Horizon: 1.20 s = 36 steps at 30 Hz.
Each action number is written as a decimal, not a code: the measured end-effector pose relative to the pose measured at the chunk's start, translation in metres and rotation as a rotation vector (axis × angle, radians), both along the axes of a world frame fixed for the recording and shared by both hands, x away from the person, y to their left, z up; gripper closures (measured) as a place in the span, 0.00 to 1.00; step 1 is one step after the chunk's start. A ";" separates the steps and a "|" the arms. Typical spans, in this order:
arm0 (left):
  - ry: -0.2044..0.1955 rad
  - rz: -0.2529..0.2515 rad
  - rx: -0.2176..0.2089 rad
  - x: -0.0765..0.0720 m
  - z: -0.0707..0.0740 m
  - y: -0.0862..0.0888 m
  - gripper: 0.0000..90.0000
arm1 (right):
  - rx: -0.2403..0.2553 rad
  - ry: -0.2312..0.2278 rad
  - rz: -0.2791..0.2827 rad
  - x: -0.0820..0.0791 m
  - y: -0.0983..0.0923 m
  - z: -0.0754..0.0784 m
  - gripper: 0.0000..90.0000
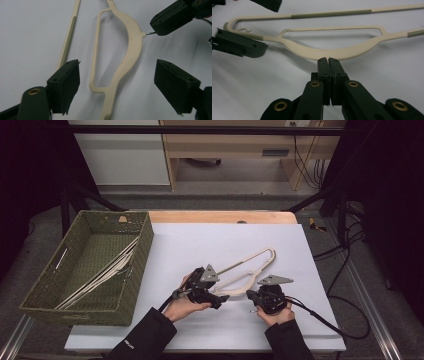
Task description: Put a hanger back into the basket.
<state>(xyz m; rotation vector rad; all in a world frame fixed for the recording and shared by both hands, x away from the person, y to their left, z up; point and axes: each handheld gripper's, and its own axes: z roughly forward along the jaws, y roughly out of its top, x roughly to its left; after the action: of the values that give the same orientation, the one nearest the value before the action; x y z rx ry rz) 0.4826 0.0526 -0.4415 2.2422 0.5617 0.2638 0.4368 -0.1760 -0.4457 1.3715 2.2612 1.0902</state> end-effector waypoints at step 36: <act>-0.089 -0.130 0.206 0.002 -0.007 -0.054 0.79 | 0.056 -0.060 0.012 -0.005 -0.009 0.020 0.96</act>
<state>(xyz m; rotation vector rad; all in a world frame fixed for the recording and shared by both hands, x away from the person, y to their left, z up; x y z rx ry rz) 0.4842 -0.0010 -0.4483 2.4405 0.3533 0.3675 0.4322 -0.1849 -0.4255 1.3288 2.2151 1.1912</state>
